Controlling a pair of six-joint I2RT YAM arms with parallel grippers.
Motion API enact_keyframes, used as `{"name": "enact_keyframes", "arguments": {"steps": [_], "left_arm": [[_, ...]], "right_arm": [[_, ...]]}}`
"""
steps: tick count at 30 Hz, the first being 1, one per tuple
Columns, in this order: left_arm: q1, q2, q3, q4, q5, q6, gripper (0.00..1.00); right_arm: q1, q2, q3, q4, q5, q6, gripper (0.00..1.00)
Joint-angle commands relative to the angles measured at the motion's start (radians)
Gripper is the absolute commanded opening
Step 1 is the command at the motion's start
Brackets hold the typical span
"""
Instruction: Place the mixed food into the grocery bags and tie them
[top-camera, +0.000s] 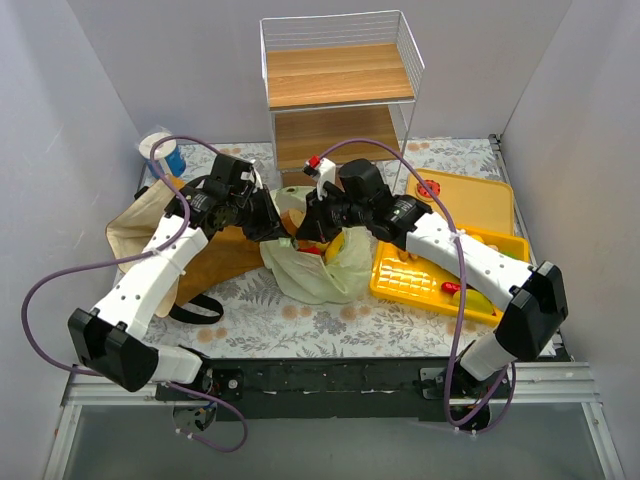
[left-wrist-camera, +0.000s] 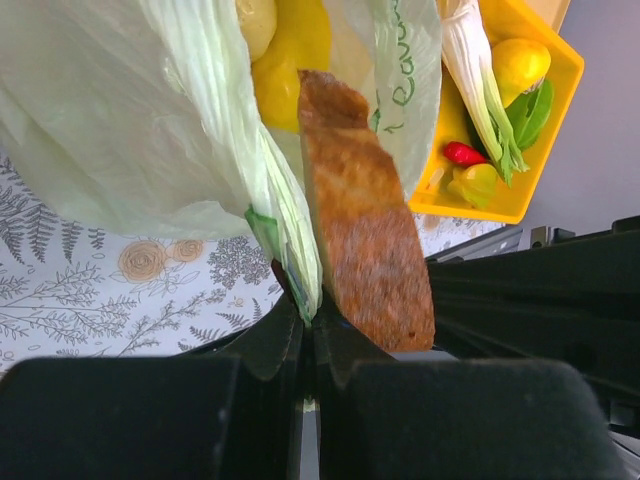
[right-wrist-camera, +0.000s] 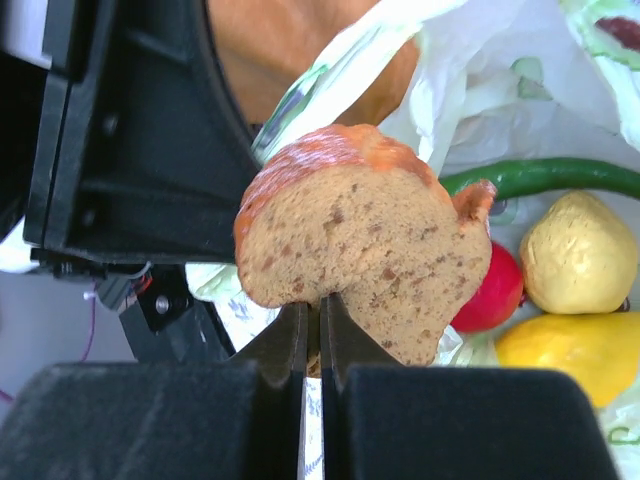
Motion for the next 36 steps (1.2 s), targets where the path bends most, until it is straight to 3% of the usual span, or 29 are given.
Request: {"name": "enact_keyframes", "arguments": {"steps": [1, 5, 10, 14, 19, 20, 21, 22, 24, 25, 27, 34, 35, 36], "left_arm": [[-0.006, -0.067, 0.046, -0.042, -0.027, -0.003, 0.00], [-0.006, -0.101, 0.021, -0.034, -0.024, -0.019, 0.00], [-0.006, -0.124, -0.009, -0.010, 0.005, -0.034, 0.00], [-0.006, -0.135, -0.017, -0.001, 0.014, -0.029, 0.00], [-0.006, -0.141, -0.023, 0.007, 0.024, -0.019, 0.00], [-0.006, -0.141, -0.022, 0.009, 0.030, -0.016, 0.00], [-0.006, -0.136, -0.019, 0.009, 0.031, -0.017, 0.00], [-0.006, -0.135, -0.014, 0.009, 0.034, -0.016, 0.00], [-0.006, -0.133, 0.007, 0.013, 0.054, -0.022, 0.00], [-0.006, -0.130, 0.018, 0.015, 0.062, -0.022, 0.00], [-0.005, -0.110, 0.059, 0.004, 0.082, -0.012, 0.00], [0.003, -0.067, 0.116, -0.077, 0.163, 0.012, 0.00], [0.003, -0.076, 0.115, -0.080, 0.157, 0.015, 0.05], [0.007, -0.081, 0.115, -0.083, 0.145, 0.018, 0.23]], "right_arm": [[0.001, -0.043, 0.058, 0.100, 0.047, 0.046, 0.01], [-0.001, -0.046, 0.015, 0.072, 0.120, 0.068, 0.01], [-0.005, 0.058, 0.015, -0.100, 0.198, 0.027, 0.01], [-0.019, 0.130, 0.067, -0.227, 0.420, -0.021, 0.01], [-0.031, 0.231, 0.185, -0.313, 0.576, -0.079, 0.01], [-0.031, 0.250, 0.211, -0.356, 0.565, -0.096, 0.05], [-0.033, 0.267, 0.240, -0.391, 0.550, -0.125, 0.17], [-0.033, 0.277, 0.267, -0.399, 0.529, -0.145, 0.47], [-0.033, 0.256, 0.273, -0.375, 0.403, -0.192, 0.64], [-0.033, 0.214, 0.265, -0.361, 0.311, -0.203, 0.78], [-0.033, 0.140, 0.236, -0.321, 0.246, -0.231, 0.91], [-0.035, -0.070, 0.115, -0.234, 0.038, -0.297, 0.93], [-0.035, -0.086, 0.109, -0.226, 0.024, -0.292, 0.93], [-0.035, -0.112, 0.101, -0.219, 0.013, -0.286, 0.92]]}}
